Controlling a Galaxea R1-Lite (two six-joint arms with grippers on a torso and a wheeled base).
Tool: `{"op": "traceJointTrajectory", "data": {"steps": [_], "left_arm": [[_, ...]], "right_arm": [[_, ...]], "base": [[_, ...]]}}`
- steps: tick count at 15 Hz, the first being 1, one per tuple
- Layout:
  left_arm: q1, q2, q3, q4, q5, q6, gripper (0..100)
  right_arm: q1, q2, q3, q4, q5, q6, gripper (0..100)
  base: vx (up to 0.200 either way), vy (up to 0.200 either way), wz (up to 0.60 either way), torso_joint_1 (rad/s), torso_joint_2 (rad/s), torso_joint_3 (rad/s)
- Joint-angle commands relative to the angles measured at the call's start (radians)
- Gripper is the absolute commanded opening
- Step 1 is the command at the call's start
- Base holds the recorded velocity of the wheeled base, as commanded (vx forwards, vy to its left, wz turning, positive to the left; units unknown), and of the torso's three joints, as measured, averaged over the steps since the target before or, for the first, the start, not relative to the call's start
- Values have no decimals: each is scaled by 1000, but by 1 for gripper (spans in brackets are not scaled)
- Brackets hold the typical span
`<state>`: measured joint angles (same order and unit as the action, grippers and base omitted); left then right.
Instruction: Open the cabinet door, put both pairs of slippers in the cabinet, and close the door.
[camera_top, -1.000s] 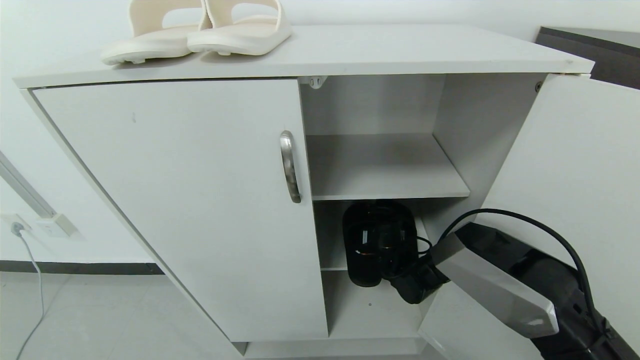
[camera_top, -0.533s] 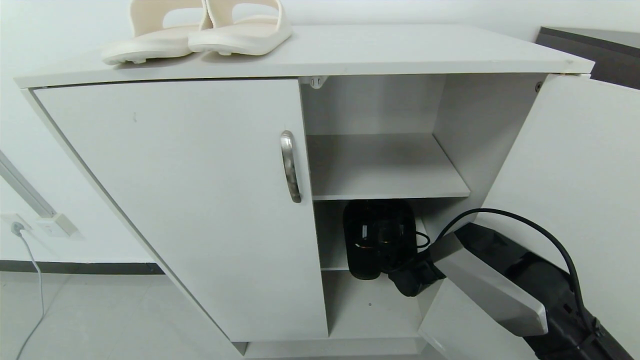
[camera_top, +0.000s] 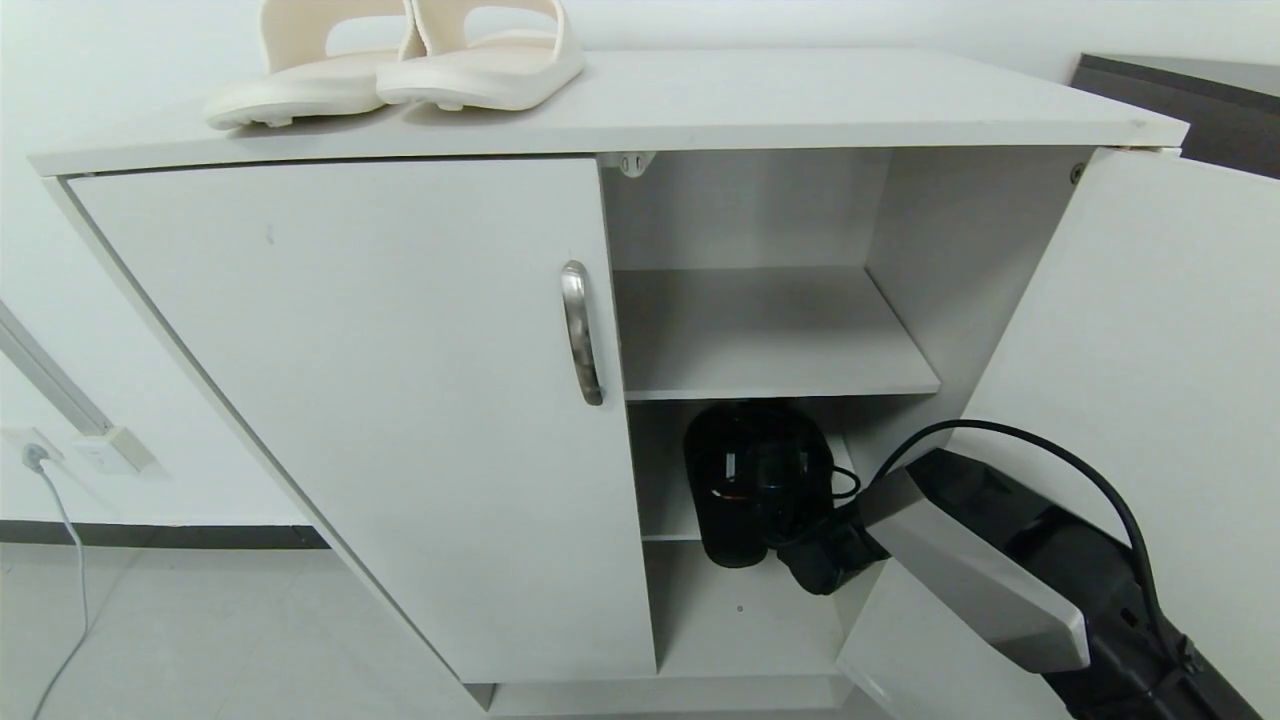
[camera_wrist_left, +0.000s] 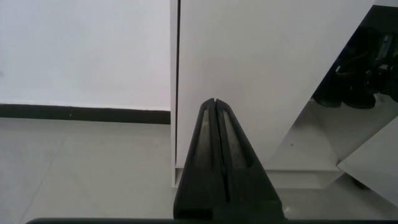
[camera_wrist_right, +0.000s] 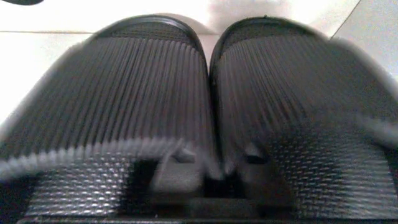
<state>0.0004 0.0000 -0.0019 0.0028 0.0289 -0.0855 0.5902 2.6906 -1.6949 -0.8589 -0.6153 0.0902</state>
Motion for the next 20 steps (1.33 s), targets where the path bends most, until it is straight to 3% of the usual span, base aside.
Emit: {"op": "traceJointTrajectory", "data": {"steps": [1,9,15,20], "left_arm": [[1,2,0,0,0,0,0],[1,0,0,0,0,0,0],[1,2,-1,0,-1,-2,0],[0,2,-1,0,-3,-3,0]], "right_arm": [[2,-3,18,-2,0,0,100],[43,-147,293,-118,8,-1,100],[100,-334,635,-270,8,0,100],[140,-353,735,-333,5,6,100]], "base": [[0,0,0,0,0,0],[0,0,0,0,0,0],[0,0,0,0,0,0],[0,0,0,0,0,0]]}}
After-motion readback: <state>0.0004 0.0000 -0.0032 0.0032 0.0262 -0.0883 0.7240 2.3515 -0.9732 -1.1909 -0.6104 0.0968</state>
